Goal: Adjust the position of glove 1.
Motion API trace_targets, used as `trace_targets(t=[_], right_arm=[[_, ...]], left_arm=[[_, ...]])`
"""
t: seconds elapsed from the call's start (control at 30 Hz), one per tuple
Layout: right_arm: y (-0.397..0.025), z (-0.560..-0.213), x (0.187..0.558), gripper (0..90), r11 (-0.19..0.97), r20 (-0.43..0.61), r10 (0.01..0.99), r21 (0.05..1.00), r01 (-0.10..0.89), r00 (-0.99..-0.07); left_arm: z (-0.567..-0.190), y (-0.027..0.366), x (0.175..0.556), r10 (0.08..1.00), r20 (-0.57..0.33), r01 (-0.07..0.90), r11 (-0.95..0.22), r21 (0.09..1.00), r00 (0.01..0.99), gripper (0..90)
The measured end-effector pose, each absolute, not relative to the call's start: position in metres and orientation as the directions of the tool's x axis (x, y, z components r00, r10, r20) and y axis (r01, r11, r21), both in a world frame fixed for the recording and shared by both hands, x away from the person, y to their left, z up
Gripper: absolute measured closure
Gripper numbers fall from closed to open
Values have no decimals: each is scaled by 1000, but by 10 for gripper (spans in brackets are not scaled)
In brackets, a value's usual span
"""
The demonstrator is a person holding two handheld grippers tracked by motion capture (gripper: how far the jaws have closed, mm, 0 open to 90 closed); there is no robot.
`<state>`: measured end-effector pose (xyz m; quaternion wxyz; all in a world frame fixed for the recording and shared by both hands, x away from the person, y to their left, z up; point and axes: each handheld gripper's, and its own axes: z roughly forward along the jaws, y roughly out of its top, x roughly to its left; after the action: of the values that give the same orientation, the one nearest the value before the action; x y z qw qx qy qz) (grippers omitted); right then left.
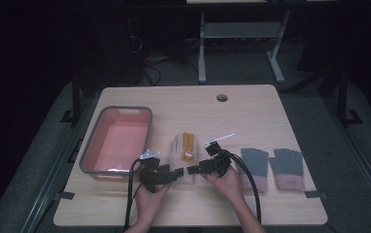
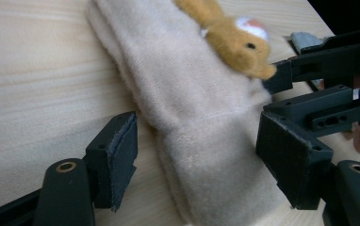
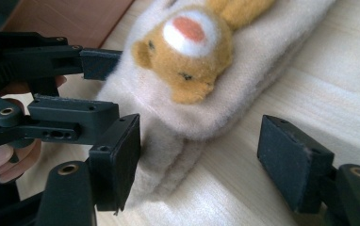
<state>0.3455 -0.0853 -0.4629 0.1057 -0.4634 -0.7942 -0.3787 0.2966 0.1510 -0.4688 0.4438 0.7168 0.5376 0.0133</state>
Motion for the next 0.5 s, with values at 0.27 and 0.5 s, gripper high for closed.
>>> trace_targets(t=[0.27, 0.5], right_arm=[[-79, -466, 345, 471, 262, 514, 663, 521, 813, -544], [-81, -471, 340, 583, 226, 544, 648, 530, 817, -533]], left_arm=[[-473, 151, 300, 750, -511, 783, -16, 622, 421, 470], [-475, 153, 305, 707, -579, 815, 5, 579, 407, 489]])
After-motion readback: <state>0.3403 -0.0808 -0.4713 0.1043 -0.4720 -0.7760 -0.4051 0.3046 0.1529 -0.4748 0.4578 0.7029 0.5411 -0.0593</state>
